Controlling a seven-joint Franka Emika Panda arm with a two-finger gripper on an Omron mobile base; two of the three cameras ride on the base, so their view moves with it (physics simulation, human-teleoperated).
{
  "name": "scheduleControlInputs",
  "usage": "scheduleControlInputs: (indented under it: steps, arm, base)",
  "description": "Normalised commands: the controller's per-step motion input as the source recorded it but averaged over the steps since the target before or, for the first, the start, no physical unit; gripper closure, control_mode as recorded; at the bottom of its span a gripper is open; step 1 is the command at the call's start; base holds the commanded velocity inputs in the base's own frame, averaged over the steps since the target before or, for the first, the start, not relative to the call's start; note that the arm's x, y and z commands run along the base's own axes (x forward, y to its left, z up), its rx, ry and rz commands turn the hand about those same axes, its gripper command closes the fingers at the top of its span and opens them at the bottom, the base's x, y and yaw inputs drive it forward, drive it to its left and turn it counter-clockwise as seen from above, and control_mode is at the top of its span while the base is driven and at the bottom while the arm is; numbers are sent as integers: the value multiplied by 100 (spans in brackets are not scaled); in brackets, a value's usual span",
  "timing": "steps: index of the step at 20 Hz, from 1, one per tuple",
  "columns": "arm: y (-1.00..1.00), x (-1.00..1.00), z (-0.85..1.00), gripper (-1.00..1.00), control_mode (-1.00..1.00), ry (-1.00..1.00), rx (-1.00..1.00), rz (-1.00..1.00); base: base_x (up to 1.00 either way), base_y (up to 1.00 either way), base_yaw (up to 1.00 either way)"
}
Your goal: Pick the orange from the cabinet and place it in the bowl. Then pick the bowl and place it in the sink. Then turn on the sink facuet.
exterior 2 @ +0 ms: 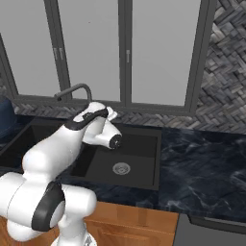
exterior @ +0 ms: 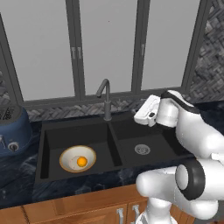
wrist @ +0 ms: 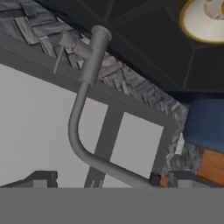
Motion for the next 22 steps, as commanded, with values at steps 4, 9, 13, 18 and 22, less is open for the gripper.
scheduleControlInputs:
  steps: [4, 9, 13, 18, 22]
  arm:
    - [0, 74, -16, -100, -100, 8, 13, 0]
    - [0, 57, -15, -100, -100, 5, 11, 0]
    - [0, 59, -16, -100, -100, 5, 8, 0]
    - [0, 60, -14, -100, -100, 4, 3, 0]
    - [0, 49, -23, -100, -100, 4, 0, 0]
  base:
    - [0, 0, 0]
    - [0, 0, 0]
    - [0, 0, 0]
    - [0, 0, 0]
    - [0, 0, 0]
